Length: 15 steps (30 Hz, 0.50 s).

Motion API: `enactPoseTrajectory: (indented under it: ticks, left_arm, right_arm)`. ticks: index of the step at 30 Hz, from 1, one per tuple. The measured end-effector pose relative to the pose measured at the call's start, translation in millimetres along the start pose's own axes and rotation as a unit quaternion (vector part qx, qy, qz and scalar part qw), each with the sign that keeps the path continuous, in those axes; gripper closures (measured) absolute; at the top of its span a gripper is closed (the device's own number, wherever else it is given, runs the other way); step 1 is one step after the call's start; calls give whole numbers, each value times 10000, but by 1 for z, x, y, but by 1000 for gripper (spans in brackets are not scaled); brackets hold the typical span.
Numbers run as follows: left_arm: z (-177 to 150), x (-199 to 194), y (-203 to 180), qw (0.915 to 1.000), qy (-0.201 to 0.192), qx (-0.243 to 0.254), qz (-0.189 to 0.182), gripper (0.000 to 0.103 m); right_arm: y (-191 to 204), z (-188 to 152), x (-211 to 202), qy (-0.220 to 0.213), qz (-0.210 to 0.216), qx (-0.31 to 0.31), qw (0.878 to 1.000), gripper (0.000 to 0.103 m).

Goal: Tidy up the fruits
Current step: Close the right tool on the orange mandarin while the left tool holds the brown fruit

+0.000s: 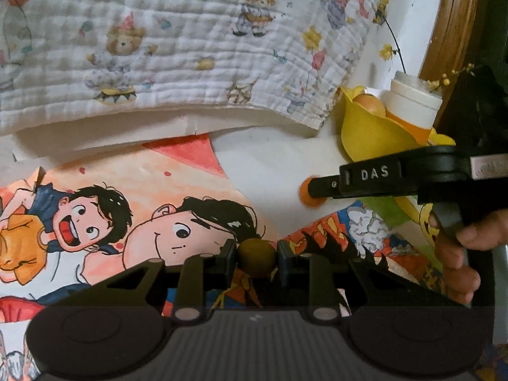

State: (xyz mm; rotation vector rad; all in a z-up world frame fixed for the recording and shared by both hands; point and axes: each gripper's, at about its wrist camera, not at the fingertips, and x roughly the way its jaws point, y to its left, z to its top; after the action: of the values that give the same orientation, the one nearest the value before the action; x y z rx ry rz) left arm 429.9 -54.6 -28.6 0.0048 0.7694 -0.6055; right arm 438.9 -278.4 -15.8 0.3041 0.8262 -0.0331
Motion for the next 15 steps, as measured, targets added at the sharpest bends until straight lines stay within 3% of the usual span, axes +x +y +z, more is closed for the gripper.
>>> enactPoseTrajectory:
  ticks: [1, 5, 13, 15]
  left_arm:
    - [1, -4, 0, 10000, -27, -14, 4, 74]
    - [2, -15, -4, 9999, -100, -27, 51, 74]
    - [-1, -12, 1, 9990, 173, -83, 400, 74]
    - [0, -11, 9, 9989, 151, -203, 400, 74]
  right_arm:
    - [2, 0, -4, -21, 49, -52, 10000, 93]
    - [5, -2, -18, -106, 180, -212, 9996, 93]
    - [3, -2, 6, -25, 333, 15, 9994, 59]
    - [8, 2, 13, -119, 155, -97, 9998, 58]
